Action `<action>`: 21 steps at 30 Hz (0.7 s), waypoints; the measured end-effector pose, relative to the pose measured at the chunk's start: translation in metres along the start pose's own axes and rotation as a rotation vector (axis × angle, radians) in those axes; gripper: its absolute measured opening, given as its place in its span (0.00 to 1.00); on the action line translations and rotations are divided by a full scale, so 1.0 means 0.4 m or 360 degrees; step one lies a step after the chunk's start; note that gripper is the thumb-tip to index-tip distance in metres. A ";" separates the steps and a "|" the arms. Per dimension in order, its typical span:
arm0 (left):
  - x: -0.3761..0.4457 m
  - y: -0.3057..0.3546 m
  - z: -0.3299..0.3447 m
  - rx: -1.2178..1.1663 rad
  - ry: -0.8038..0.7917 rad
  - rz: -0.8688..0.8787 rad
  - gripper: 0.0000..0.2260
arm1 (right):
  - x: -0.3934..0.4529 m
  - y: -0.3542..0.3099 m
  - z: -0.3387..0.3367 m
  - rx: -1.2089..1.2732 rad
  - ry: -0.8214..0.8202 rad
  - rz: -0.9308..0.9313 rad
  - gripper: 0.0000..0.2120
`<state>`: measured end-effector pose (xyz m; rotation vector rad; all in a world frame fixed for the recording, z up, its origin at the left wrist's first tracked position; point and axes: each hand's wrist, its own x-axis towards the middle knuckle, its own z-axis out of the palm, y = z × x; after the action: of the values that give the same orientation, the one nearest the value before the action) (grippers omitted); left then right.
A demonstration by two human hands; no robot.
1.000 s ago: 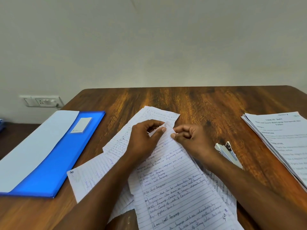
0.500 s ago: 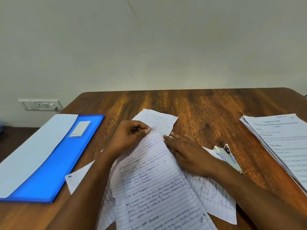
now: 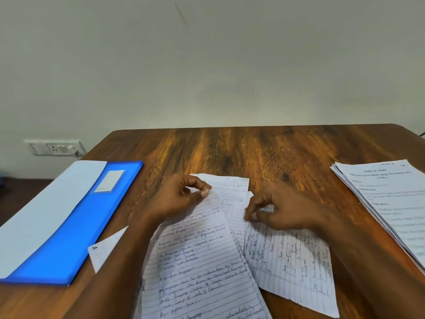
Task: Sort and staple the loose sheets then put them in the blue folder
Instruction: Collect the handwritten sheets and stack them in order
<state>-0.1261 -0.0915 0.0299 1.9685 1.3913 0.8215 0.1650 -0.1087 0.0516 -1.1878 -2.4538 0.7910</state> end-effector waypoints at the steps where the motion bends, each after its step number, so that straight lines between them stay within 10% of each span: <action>1: 0.001 -0.004 0.004 0.0020 -0.0039 -0.0010 0.06 | 0.004 0.006 0.008 0.0017 0.0134 0.0038 0.10; 5: 0.000 -0.008 0.013 0.0027 -0.0124 -0.0019 0.04 | 0.027 0.029 0.054 -0.0074 0.0691 0.0229 0.13; 11: -0.006 -0.001 0.005 -0.0014 -0.0126 -0.0050 0.04 | 0.042 0.025 0.078 0.0094 0.0729 0.0572 0.25; 21: -0.006 0.007 0.005 -0.0092 -0.0217 -0.0031 0.02 | 0.075 0.047 0.108 0.0490 0.1021 0.0691 0.17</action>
<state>-0.1236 -0.0946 0.0304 1.9264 1.2915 0.6970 0.1372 -0.0904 0.0066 -1.5670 -1.5269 0.7123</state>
